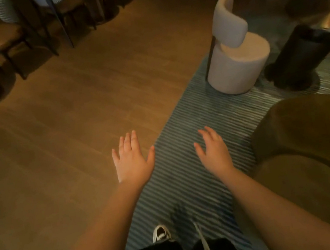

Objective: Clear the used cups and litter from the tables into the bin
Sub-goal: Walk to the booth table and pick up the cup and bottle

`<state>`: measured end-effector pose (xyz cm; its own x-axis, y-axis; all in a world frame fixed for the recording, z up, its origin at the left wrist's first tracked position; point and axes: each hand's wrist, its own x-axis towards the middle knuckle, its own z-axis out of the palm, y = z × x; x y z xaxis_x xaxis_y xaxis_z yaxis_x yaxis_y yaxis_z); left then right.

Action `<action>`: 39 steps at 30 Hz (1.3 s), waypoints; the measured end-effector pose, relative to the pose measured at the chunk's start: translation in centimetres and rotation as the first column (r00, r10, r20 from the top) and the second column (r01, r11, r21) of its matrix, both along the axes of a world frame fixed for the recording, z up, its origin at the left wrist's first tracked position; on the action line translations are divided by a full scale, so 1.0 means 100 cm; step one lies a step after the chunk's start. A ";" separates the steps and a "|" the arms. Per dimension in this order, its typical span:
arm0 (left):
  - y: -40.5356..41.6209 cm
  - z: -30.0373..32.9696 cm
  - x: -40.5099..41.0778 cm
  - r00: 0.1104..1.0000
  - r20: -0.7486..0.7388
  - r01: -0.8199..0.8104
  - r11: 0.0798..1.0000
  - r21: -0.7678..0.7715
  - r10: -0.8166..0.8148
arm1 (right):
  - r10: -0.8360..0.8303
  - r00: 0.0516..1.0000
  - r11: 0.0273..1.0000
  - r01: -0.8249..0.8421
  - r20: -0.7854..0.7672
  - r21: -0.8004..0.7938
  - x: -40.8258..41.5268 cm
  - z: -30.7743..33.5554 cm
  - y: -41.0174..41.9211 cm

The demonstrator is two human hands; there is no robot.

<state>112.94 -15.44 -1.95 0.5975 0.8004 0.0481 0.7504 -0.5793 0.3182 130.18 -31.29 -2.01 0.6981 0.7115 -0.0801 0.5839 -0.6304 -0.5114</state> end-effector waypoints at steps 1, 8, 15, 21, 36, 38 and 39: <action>0.024 0.004 0.020 1.000 0.000 0.011 1.000 -0.007 -0.011 | -0.013 1.000 1.000 0.013 0.008 0.006 0.017 0.003 0.022; 0.187 -0.001 0.180 0.995 0.024 0.093 0.996 -0.006 -0.092 | -0.099 0.995 0.994 0.098 0.017 0.045 0.166 -0.003 0.176; 0.360 -0.030 0.408 0.994 0.053 0.096 0.995 0.014 -0.097 | -0.099 0.995 0.994 0.098 0.015 0.045 0.381 -0.035 0.348; 0.481 -0.020 0.599 0.991 -0.015 0.135 0.991 -0.018 -0.135 | -0.106 0.994 0.994 0.106 0.009 0.002 0.568 -0.020 0.470; 0.810 -0.034 1.028 0.975 0.003 0.223 0.973 -0.064 -0.223 | -0.251 0.965 0.968 0.249 0.078 0.035 0.987 -0.019 0.774; 0.861 -0.031 1.087 0.971 -0.001 0.239 0.969 -0.056 -0.239 | -0.288 0.954 0.957 0.286 0.084 0.038 1.046 -0.014 0.816; 0.885 -0.028 1.117 0.969 -0.007 0.247 0.968 -0.050 -0.248 | -0.305 0.948 0.952 0.303 0.090 0.037 1.074 -0.011 0.835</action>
<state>224.62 73.01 -4.71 0.7776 0.6288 0.0039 0.5899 -0.7316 0.3417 237.62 52.25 -3.10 0.8850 0.4655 0.0093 0.4123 -0.7744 -0.4799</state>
